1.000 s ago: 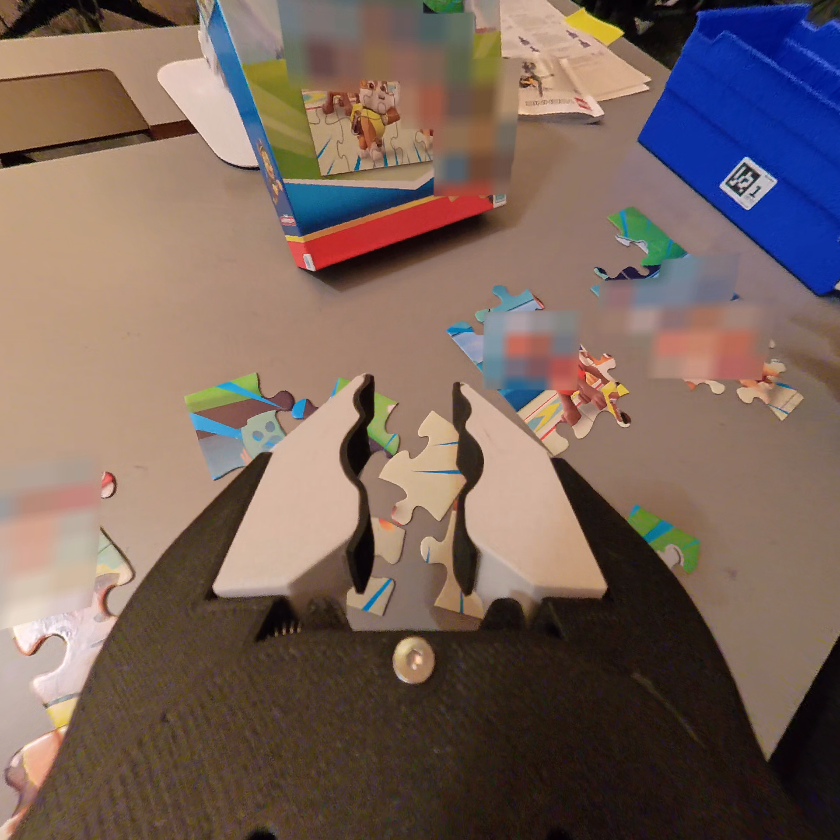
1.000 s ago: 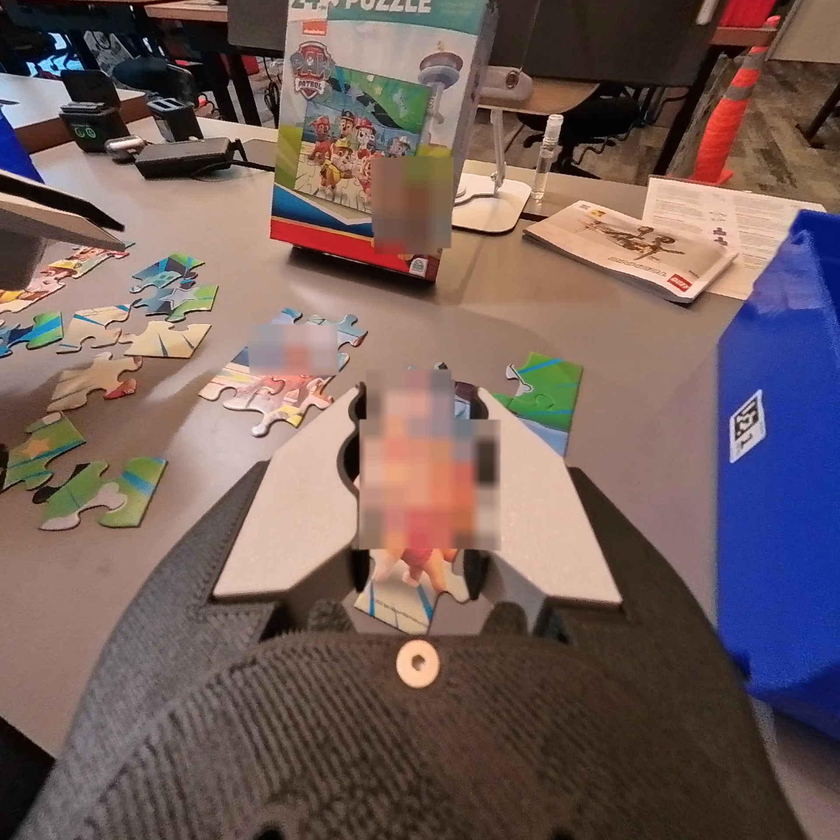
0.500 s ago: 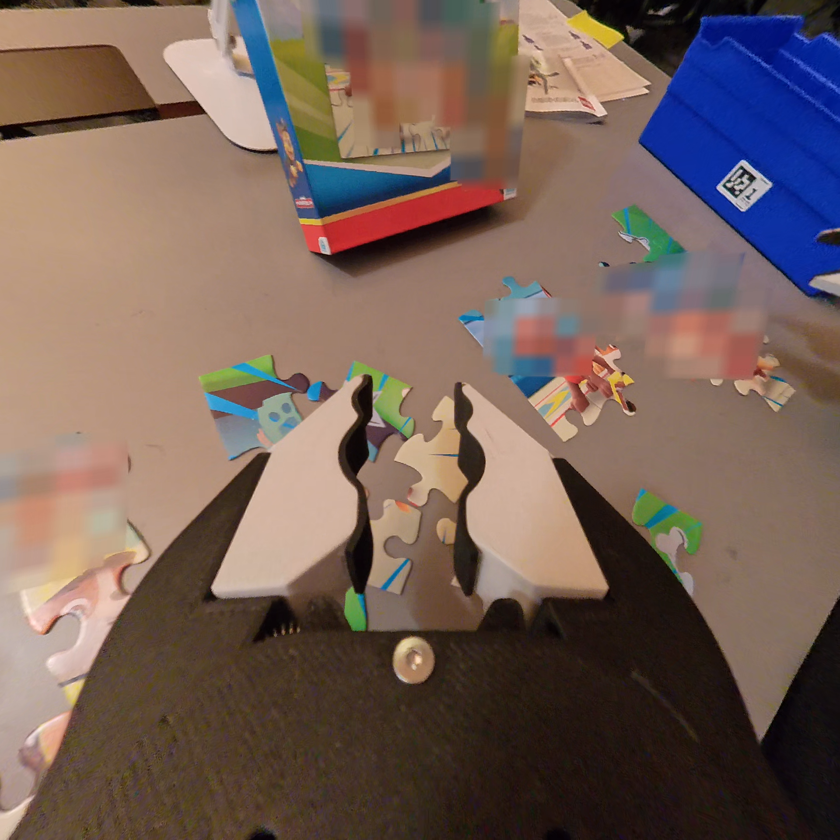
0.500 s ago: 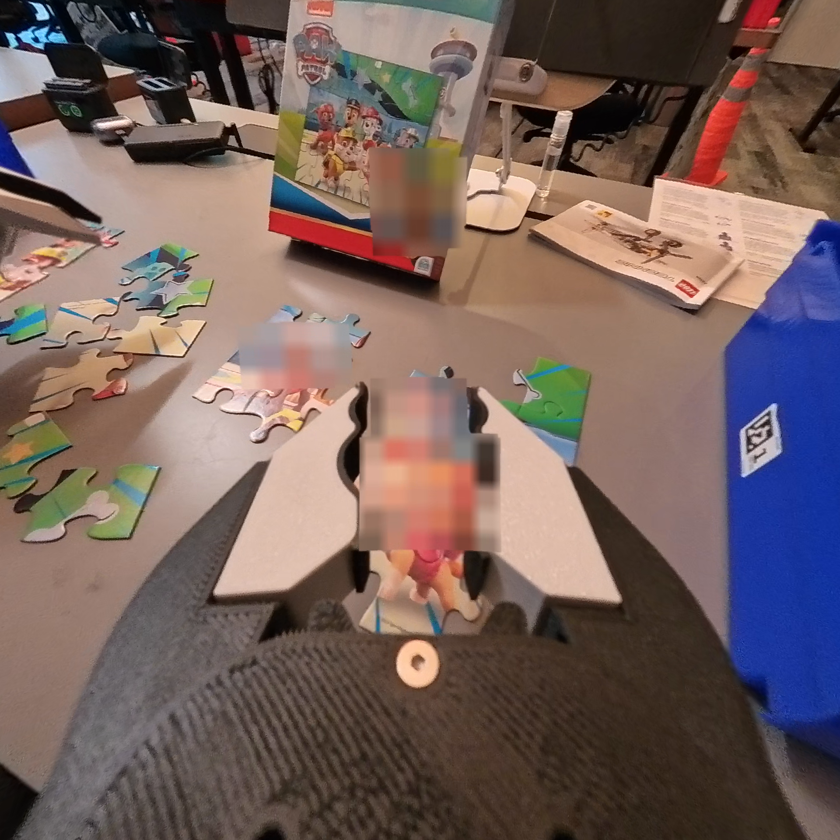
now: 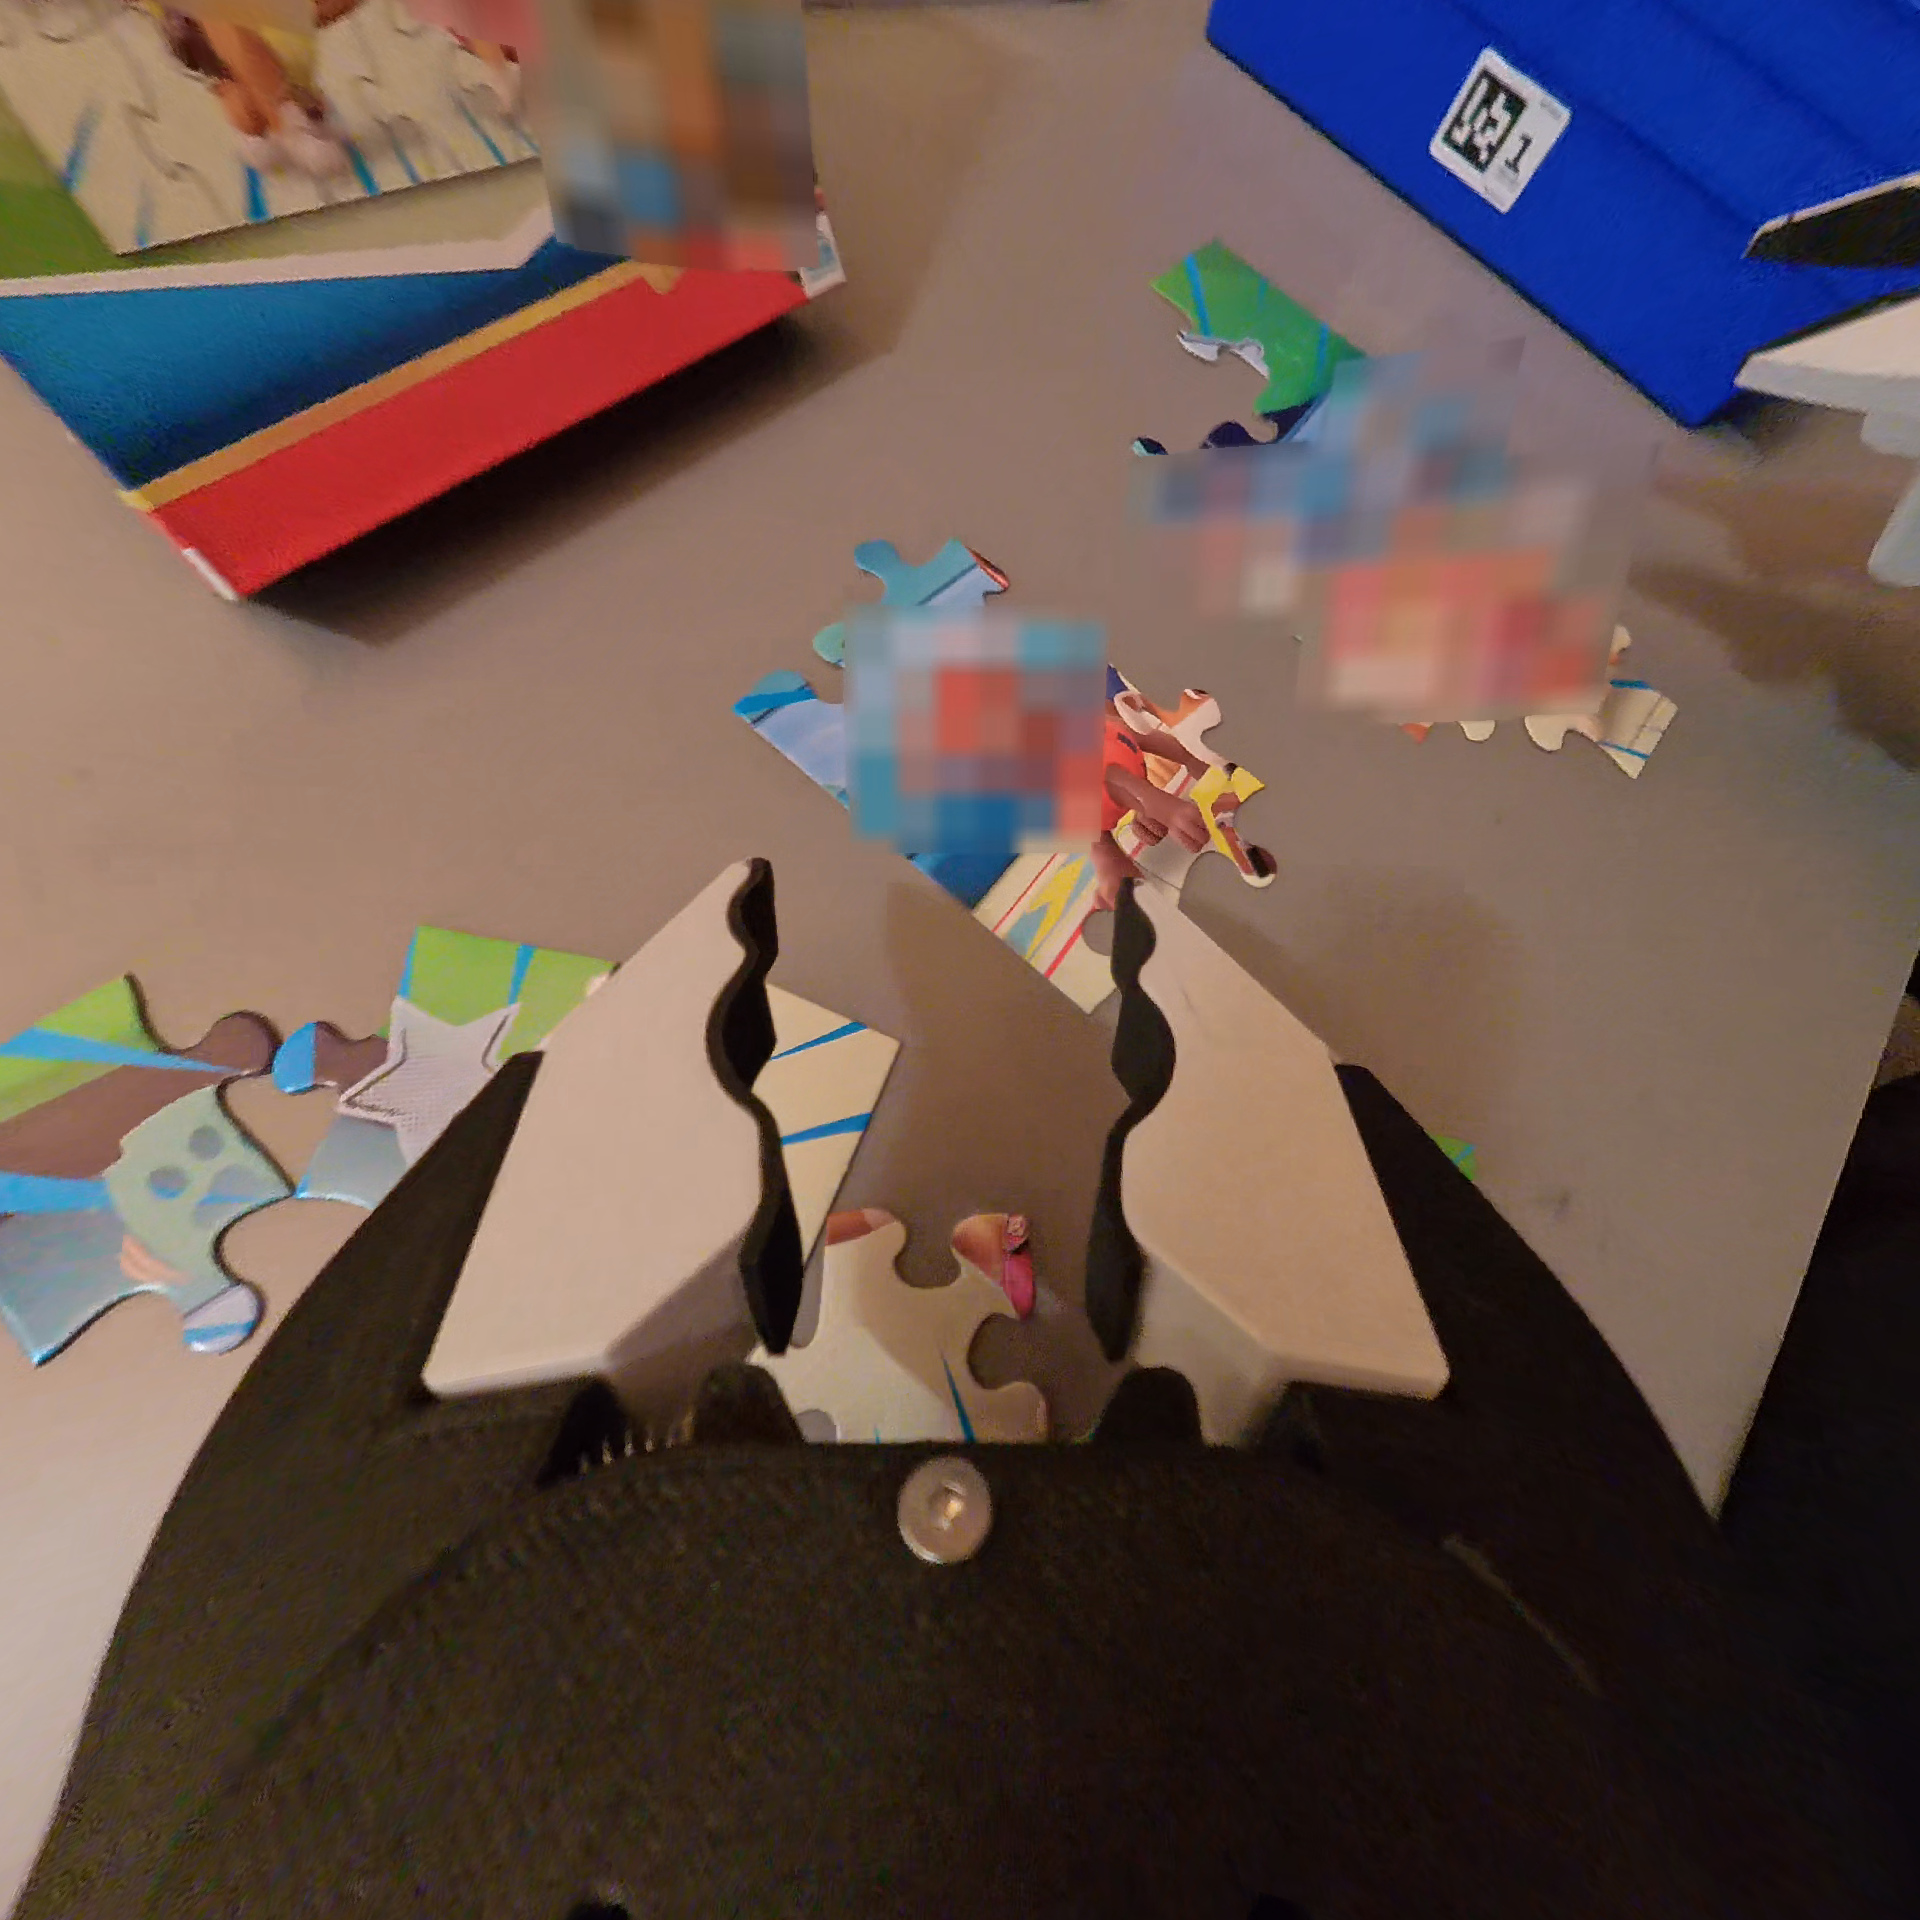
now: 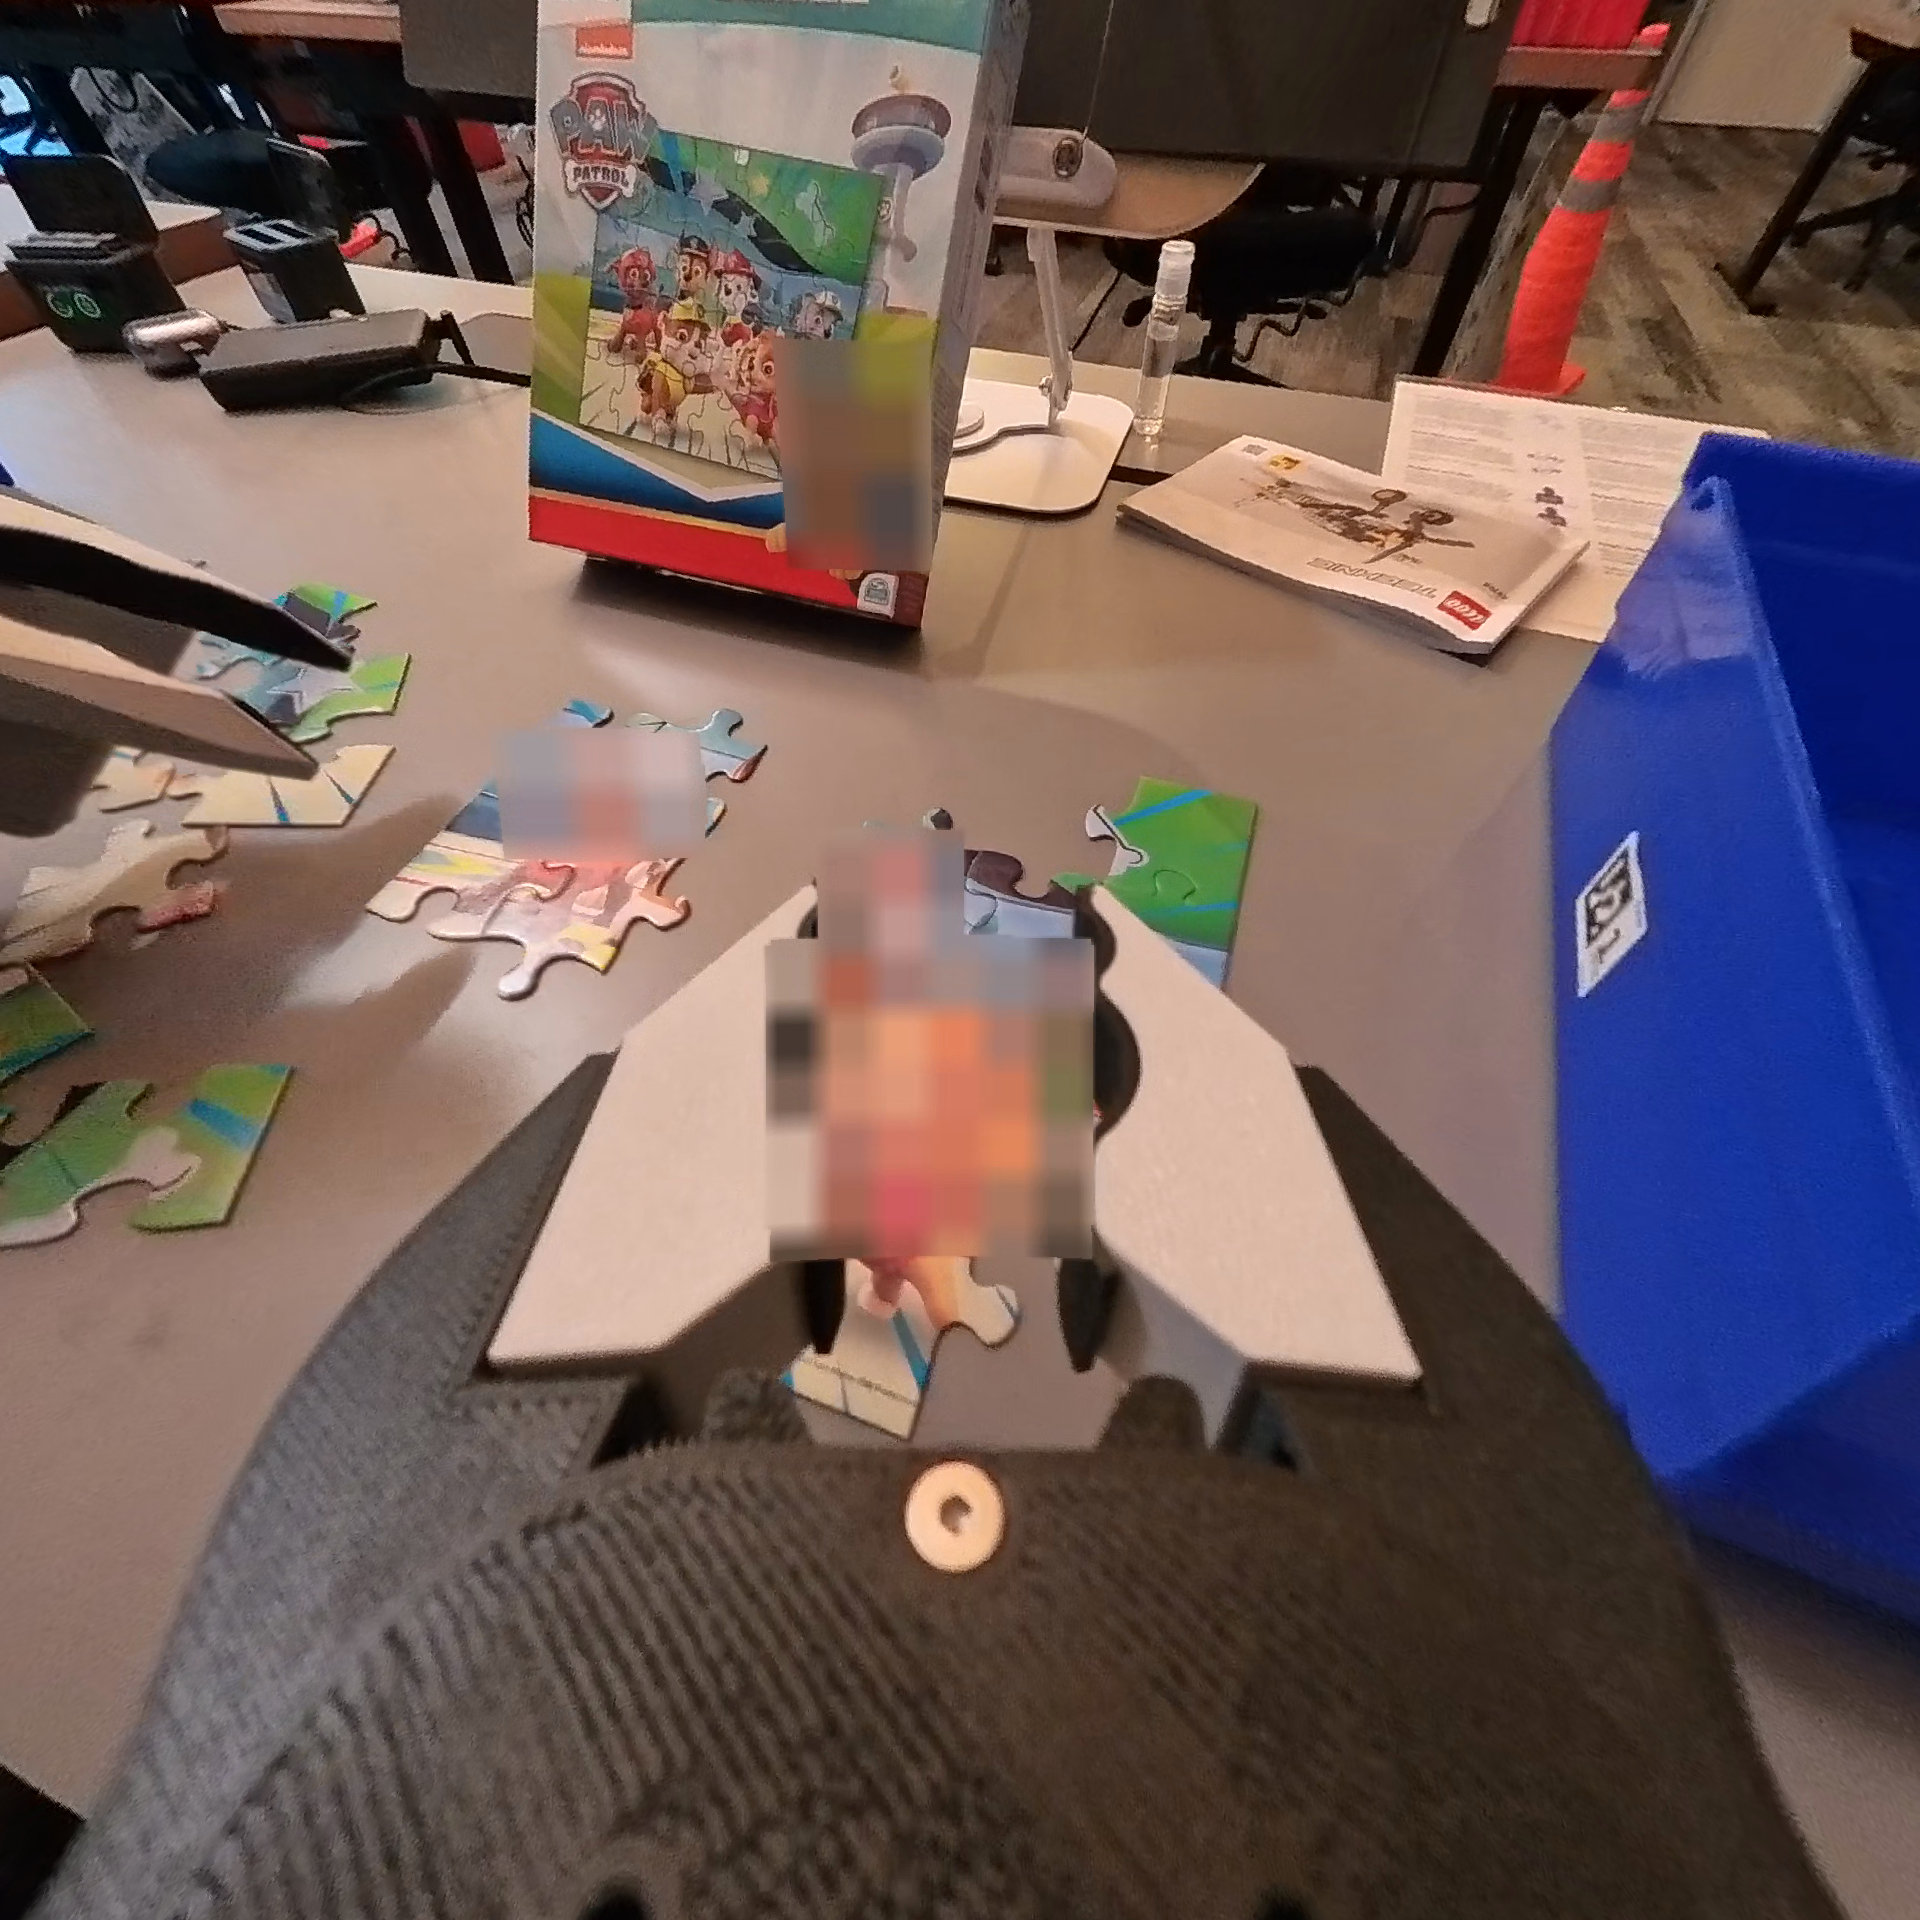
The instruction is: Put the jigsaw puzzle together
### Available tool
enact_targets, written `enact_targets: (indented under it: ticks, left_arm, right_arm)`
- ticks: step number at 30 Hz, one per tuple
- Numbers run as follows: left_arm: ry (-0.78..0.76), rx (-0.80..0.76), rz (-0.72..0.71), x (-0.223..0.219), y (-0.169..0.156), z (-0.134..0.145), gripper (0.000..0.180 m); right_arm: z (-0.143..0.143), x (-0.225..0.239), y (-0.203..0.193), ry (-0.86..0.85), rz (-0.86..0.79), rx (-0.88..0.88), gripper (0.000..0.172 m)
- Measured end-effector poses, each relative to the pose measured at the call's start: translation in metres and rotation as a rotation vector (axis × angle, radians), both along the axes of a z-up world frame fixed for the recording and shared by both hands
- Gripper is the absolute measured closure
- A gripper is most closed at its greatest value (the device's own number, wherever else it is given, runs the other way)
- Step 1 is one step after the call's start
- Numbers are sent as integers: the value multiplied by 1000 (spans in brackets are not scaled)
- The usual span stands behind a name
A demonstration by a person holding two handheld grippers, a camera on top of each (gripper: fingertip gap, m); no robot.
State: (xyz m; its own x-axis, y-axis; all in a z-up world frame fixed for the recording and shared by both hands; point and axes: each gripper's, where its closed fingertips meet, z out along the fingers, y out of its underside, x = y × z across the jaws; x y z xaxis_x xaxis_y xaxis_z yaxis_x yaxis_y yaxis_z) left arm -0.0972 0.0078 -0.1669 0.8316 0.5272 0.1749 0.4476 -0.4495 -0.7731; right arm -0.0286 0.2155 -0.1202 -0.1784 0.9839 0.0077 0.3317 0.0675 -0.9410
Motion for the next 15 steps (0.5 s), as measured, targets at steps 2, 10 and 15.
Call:
enact_targets:
  ticks: [2, 10, 15]
  left_arm:
    - [2, -22, -14, 3, 5, -4, 117]
    - [9, -49, -53, 9, 26, -10, 114]
    - [42, -88, -61, 7, 32, -12, 112]
  right_arm:
    - [0, 1, 3, 1, -3, 2, 128]
    - [-5, 3, 9, 4, 1, -46, 128]
    - [-5, 3, 12, 7, 2, -48, 129]
